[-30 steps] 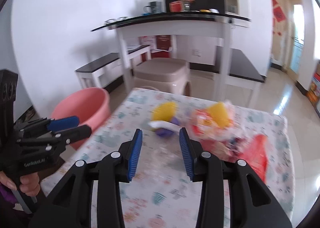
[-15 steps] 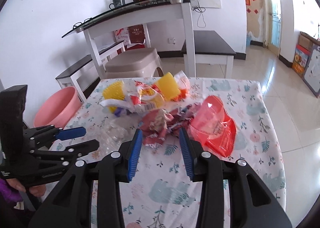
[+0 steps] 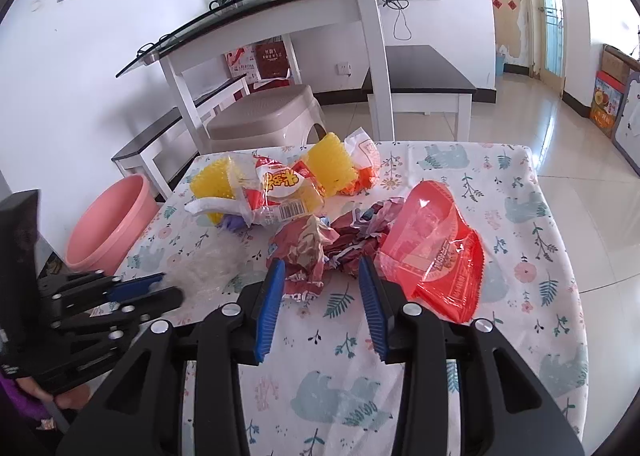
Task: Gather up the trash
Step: 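Move both grippers back over the trash pile on the table, then grasp clear plastic wrap with the left gripper while the right gripper grasps a red wrapper, then carry both items over the pink bucket and open both grippers to drop them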
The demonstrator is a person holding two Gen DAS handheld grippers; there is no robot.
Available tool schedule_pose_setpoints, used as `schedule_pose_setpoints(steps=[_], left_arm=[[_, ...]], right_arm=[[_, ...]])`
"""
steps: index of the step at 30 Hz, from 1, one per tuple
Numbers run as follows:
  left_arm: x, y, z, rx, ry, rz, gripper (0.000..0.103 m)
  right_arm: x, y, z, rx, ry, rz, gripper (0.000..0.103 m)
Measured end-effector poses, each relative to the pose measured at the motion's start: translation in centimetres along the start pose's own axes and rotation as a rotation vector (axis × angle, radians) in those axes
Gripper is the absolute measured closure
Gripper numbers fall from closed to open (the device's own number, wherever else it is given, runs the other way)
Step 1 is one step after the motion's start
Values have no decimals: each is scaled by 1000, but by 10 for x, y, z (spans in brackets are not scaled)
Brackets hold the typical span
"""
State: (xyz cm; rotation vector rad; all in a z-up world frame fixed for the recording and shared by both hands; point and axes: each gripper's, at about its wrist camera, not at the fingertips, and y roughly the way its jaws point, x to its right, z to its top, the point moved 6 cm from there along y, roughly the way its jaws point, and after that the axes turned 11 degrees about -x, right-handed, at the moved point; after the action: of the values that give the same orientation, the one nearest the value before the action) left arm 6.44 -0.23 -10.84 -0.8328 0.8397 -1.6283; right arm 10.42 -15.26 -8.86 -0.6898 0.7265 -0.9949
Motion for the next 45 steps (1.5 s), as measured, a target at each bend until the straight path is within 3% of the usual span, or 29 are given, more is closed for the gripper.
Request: schedule_pose_setpoints(steps=[13, 16, 19, 34, 45], left_arm=[[-2, -28, -11, 38, -32, -36, 83], [-2, -29, -13, 42, -34, -40, 83], [-2, -32, -14, 50, -34, -44, 83], [-6, -59, -10, 133, -43, -71, 83], [-43, -94, -6, 242, -149, -8, 83]], right_arm=[[-6, 23, 4, -45, 26, 20, 64], [-7, 29, 3, -69, 36, 20, 86], [-6, 26, 0, -69, 33, 31, 95], [-24, -57, -3, 93, -54, 7, 97], [-53, -87, 18, 208, -103, 35, 97]])
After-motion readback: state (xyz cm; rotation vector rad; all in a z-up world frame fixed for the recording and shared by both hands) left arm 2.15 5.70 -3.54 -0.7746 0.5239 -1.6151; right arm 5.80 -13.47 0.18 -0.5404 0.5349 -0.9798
